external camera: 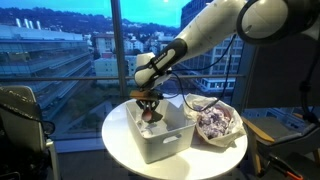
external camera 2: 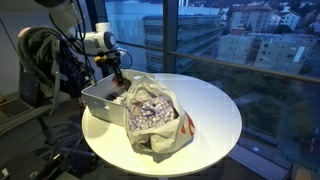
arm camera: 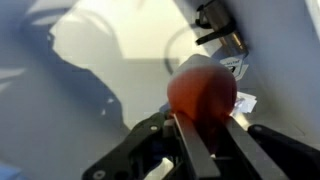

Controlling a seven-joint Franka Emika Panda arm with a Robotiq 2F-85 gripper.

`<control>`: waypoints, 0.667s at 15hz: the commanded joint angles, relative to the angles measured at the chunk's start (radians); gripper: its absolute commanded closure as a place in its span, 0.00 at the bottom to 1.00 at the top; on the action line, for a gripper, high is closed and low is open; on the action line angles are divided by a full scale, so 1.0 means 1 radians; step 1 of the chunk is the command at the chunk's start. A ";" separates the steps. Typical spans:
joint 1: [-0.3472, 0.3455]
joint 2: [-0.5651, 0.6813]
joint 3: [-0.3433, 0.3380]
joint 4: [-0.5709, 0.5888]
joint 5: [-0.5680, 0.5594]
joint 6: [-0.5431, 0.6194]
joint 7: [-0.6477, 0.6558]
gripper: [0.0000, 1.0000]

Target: Remove the objects from the storage container and put them in the plastic bag.

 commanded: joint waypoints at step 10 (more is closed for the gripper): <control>0.059 -0.682 0.030 -0.653 -0.411 -0.327 0.739 0.91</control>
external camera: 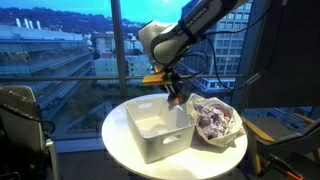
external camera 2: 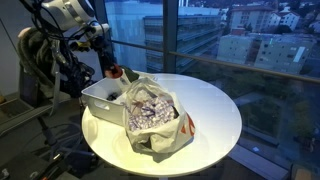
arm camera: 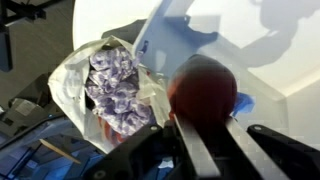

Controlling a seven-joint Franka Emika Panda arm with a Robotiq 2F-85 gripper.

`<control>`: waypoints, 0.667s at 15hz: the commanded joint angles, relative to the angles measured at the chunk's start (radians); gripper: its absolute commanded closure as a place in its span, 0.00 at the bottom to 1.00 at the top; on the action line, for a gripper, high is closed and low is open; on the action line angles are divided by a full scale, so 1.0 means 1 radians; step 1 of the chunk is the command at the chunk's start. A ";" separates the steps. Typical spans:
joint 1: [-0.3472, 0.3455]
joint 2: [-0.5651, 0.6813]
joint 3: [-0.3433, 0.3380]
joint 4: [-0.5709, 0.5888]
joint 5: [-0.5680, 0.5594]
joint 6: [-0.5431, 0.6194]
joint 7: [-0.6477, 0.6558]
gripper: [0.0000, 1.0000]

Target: Remove the objects from the storage container and put them in the plastic bag.

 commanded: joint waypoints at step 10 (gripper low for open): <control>-0.323 -0.615 0.204 -0.686 -0.028 0.125 0.265 0.91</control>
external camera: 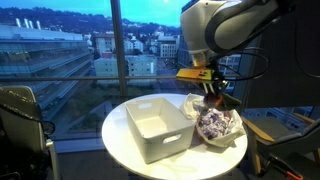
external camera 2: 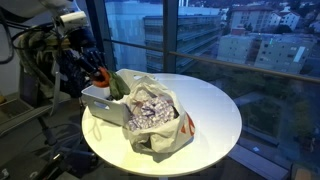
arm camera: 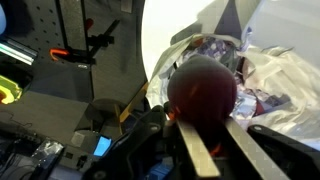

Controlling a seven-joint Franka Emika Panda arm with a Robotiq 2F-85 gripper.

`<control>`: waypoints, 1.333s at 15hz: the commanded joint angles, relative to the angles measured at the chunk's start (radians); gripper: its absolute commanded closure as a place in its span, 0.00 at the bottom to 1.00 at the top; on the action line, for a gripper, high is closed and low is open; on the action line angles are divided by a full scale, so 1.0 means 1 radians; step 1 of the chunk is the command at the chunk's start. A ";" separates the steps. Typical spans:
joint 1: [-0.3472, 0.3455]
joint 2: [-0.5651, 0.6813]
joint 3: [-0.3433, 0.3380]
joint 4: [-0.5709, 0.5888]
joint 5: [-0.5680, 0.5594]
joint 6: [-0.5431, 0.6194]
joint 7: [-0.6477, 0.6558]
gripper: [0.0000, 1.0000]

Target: Remove the objects from the storage container and put them in the plastic bag.

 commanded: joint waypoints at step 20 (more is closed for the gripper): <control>-0.247 0.681 -0.201 0.299 -0.243 0.678 -0.347 0.94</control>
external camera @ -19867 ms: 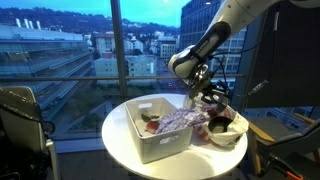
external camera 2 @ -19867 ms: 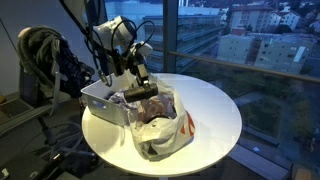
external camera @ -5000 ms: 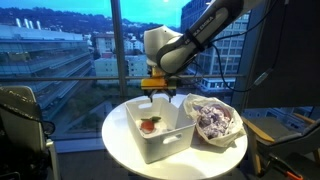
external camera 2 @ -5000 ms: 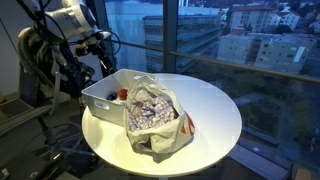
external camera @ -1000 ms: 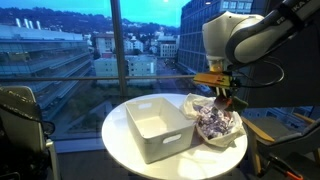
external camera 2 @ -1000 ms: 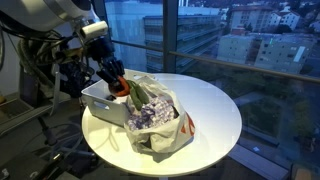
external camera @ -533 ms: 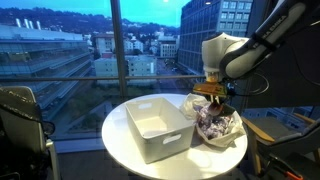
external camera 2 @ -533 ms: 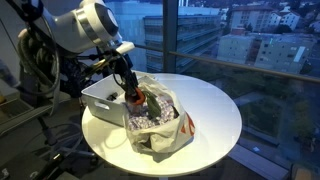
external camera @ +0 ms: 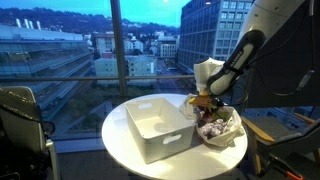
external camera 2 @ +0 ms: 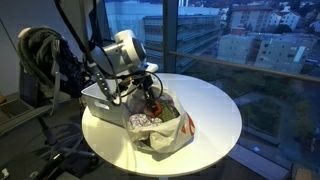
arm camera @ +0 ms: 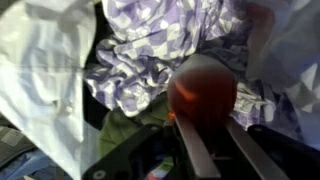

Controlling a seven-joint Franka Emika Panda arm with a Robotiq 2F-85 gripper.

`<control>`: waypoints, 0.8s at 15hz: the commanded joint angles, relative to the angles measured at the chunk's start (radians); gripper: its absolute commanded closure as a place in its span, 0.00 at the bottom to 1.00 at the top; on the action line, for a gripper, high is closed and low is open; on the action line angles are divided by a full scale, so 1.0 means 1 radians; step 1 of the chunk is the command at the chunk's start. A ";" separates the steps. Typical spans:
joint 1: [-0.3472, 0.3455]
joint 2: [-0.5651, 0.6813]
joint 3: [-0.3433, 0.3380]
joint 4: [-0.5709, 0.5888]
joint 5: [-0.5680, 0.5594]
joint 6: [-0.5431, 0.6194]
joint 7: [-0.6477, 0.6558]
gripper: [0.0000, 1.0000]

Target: Remove the objects from the storage container and put them in the plastic bag.

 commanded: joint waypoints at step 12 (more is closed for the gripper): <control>0.196 0.004 -0.060 0.136 0.016 -0.120 -0.036 0.12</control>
